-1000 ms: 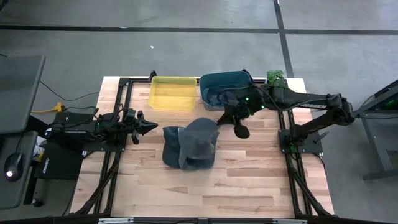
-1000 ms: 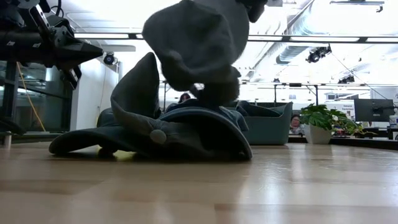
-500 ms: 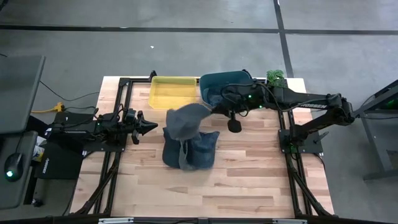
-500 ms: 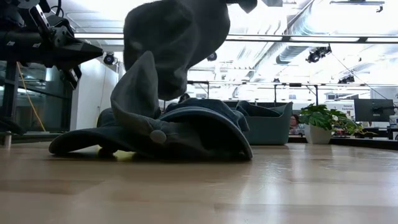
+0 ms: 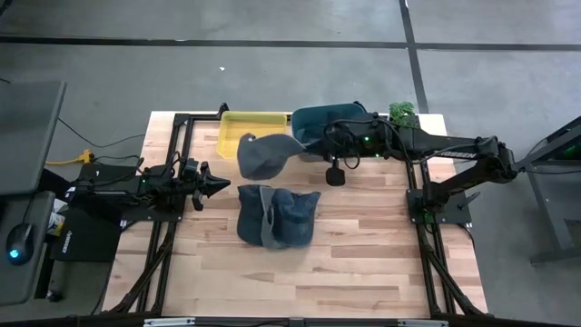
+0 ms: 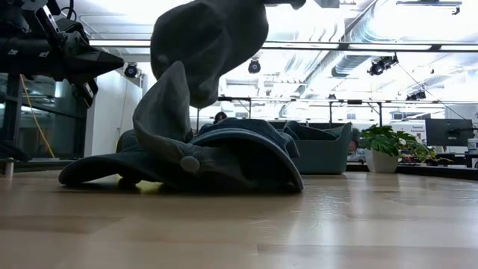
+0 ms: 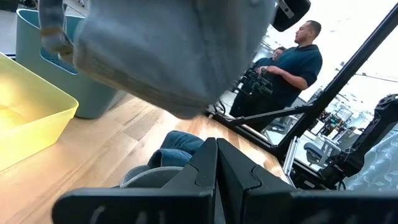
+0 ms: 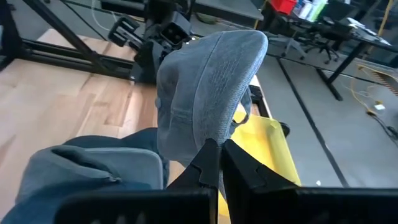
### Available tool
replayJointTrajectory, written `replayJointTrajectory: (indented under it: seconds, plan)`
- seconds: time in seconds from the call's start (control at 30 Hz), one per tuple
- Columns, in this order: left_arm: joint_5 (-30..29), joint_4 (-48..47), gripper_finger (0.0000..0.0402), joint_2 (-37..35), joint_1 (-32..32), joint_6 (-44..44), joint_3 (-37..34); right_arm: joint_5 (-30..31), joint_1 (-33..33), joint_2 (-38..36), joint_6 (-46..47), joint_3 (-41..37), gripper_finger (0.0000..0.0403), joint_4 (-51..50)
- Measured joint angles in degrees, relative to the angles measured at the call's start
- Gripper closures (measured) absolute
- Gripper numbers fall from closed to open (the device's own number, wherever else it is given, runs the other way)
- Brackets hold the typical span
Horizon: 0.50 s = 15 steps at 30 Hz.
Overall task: Pick & Place hat
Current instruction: Put the right gray cap into the yellow bin
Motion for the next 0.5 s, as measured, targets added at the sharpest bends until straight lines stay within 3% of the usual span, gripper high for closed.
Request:
replayJointTrajectory:
  seconds: [0.5]
  plan:
    - [0.02, 0.0, 0.0401, 0.0, 0.02, -0.02, 0.0, 2.77, 0.02, -0.81, 1.47, 0.0, 0.0403, -0.69]
